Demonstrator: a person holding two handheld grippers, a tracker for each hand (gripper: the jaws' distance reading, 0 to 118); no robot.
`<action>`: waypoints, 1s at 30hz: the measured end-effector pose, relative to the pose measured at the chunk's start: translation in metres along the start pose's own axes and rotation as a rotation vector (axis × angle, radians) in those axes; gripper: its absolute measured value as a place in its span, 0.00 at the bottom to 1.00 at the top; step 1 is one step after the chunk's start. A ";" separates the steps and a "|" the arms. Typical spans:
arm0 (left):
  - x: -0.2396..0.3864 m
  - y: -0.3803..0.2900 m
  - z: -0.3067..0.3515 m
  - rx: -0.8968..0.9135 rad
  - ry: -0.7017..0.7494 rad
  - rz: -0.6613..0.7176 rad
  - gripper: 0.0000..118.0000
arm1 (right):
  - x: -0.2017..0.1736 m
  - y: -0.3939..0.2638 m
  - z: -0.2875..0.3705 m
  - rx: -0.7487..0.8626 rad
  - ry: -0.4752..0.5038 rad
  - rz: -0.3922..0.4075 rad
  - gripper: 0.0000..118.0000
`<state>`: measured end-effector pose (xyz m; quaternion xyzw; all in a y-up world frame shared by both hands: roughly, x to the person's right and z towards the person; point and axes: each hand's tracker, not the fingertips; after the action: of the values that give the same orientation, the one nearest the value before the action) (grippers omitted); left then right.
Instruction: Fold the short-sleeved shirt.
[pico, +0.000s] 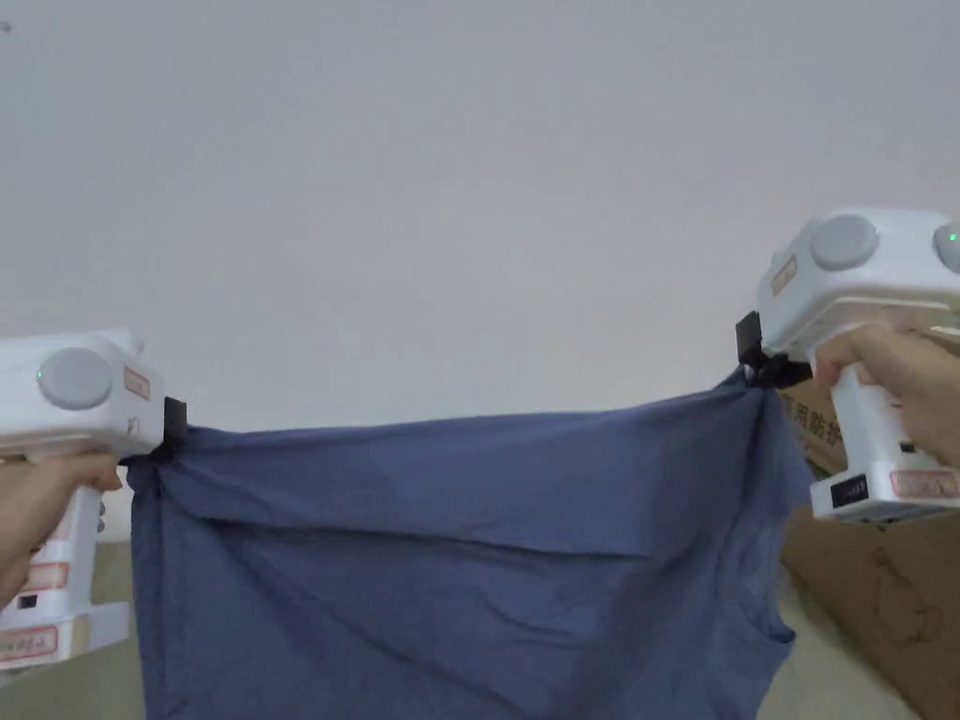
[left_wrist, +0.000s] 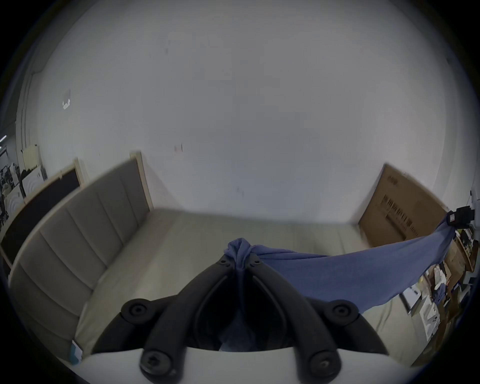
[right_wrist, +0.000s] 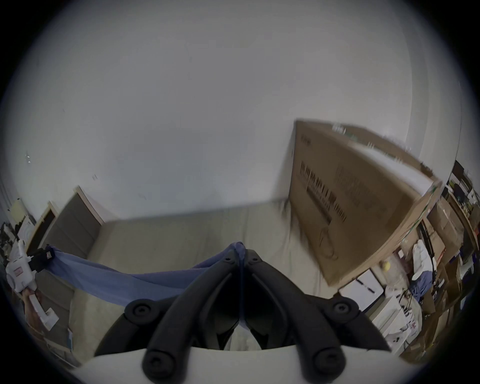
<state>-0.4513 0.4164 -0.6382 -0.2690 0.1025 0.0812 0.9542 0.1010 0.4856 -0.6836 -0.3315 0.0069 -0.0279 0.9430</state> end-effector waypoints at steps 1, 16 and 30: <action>0.005 -0.024 -0.010 -0.035 0.010 -0.007 0.03 | -0.002 -0.015 -0.020 -0.026 -0.002 -0.002 0.01; -0.054 -0.275 -0.061 -0.354 -0.035 0.155 0.03 | 0.019 -0.256 -0.163 -0.394 0.114 0.116 0.01; -0.094 -0.422 0.151 -0.429 0.001 0.038 0.03 | 0.074 -0.486 0.044 -0.468 0.122 0.045 0.01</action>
<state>-0.4303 0.1319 -0.2798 -0.4638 0.0883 0.1190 0.8734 0.1533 0.1299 -0.3447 -0.5385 0.0774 -0.0245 0.8387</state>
